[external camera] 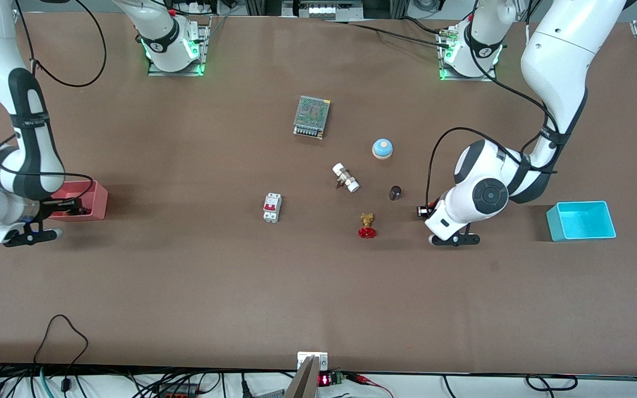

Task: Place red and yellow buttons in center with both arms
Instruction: 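Carry the red button toward the table middle with the left gripper, then release the red button with the left gripper while the right gripper carries yellow, then place the yellow button near the fuse block while the left gripper withdraws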

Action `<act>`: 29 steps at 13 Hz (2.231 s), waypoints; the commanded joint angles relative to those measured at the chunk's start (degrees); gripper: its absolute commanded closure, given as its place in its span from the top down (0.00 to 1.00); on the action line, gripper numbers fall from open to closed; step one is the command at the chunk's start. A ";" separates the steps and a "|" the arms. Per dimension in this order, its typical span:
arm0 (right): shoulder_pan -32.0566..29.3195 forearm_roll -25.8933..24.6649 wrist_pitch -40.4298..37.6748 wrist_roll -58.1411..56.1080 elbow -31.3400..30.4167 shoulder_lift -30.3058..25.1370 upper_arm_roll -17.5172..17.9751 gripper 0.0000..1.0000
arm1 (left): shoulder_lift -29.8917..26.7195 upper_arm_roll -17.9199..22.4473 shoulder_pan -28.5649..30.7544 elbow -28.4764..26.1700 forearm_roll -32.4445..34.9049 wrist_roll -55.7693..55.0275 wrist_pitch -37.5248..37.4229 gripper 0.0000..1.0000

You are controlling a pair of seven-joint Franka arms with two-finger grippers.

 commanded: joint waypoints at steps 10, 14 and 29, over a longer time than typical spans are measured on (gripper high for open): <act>24.69 8.80 -15.94 39.63 11.84 -2.75 0.26 0.18 | -5.08 -0.07 0.83 -0.05 1.21 -0.97 0.03 1.00; 28.40 9.42 -12.51 45.38 11.84 3.93 0.44 0.18 | -10.64 0.54 1.00 4.15 1.30 -0.79 -7.57 1.00; 29.98 14.96 -3.53 45.21 11.92 10.80 0.44 1.00 | -33.13 14.99 -3.09 9.63 -3.60 20.47 -35.57 1.00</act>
